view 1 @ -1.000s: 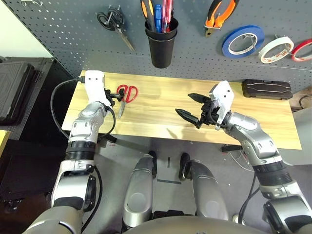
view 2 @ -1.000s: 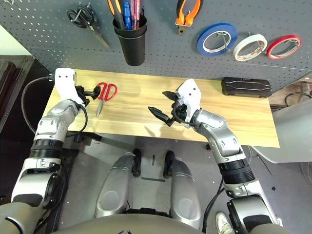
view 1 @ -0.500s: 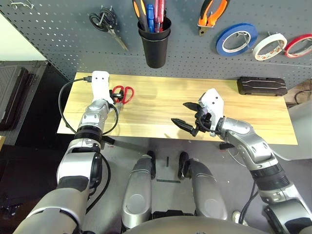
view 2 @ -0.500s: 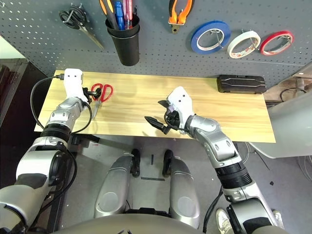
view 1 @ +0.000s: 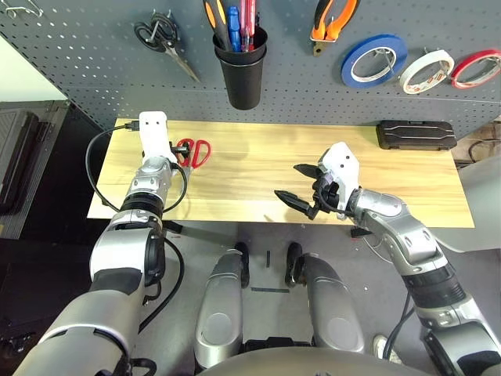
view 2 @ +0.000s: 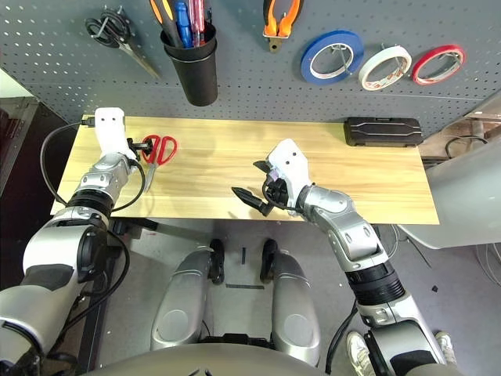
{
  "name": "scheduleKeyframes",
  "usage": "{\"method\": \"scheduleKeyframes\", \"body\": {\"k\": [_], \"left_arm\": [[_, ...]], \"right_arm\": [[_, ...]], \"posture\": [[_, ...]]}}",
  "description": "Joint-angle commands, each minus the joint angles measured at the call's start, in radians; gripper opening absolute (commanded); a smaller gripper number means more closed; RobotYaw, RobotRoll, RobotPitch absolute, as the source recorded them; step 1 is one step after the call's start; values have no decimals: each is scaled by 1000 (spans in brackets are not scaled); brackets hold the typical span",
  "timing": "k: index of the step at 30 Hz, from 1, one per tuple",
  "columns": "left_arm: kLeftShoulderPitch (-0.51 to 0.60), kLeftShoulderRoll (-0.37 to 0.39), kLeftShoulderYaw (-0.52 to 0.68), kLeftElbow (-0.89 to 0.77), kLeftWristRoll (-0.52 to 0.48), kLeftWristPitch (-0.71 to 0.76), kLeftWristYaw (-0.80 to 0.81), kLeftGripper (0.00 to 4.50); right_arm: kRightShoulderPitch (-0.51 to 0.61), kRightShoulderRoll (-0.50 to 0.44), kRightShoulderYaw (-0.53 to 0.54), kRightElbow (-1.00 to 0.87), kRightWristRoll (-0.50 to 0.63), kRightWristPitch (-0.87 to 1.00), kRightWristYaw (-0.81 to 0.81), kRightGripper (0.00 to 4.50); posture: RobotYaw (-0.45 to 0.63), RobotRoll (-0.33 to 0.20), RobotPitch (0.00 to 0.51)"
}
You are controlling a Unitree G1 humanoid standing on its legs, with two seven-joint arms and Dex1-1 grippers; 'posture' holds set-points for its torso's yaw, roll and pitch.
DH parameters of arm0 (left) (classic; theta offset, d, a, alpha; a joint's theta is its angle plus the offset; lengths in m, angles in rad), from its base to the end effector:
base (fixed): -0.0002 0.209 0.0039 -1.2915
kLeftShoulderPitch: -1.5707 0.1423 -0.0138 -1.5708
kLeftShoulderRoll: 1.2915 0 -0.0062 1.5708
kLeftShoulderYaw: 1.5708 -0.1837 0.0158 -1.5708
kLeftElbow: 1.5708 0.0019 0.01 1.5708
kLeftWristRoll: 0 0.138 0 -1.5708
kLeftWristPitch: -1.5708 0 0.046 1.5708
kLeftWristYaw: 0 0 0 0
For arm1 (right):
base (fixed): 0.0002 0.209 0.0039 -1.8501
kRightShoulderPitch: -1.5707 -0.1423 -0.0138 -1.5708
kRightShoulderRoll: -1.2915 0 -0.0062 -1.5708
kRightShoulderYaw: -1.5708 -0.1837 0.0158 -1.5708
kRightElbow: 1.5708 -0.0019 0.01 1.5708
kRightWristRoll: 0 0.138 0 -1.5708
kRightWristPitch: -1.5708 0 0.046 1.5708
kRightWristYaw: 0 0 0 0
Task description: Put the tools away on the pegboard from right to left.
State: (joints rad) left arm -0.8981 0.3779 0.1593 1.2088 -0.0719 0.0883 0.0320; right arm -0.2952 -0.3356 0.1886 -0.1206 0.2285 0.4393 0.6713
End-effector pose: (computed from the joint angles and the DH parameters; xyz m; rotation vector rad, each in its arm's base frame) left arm 0.3355 0.2379 0.0911 0.1118 0.3550 0.2520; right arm 0.2492 -0.1540 0.1064 -0.1466 0.1453 0.9157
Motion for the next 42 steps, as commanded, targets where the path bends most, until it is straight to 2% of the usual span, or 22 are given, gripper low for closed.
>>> {"method": "scheduleKeyframes", "body": {"k": [1,17,20,28,30,35,40,42], "left_arm": [[-6,5,-1,50,28,-4,35,4424],[10,-23,-20,105,81,55,41,4424],[20,-32,-21,106,84,64,33,3813],[63,-54,12,80,46,133,-4,678],[85,-64,29,55,25,157,-19,24],[153,-95,55,-80,-17,226,-36,24],[316,-147,91,-462,-75,390,-2,24],[381,-186,138,-666,-131,454,23,24]], "right_arm": [[11,3,11,-33,-1,21,-10,4500],[19,-19,-24,-138,20,100,-45,4500],[15,-21,-29,-144,22,107,-51,4500],[-4,-22,-39,-127,18,92,-56,4500],[-9,-22,-40,-117,17,83,-54,4500],[-15,-24,-37,-95,14,54,-39,4500],[-29,-20,-32,-56,11,18,-22,4500],[-39,-17,-27,-36,8,-2,-14,4500]], "posture": [[-44,0,372],[-110,0,385],[-112,0,382],[-99,0,370],[-88,0,366],[-64,0,355],[-29,0,342],[-11,0,335]]}}
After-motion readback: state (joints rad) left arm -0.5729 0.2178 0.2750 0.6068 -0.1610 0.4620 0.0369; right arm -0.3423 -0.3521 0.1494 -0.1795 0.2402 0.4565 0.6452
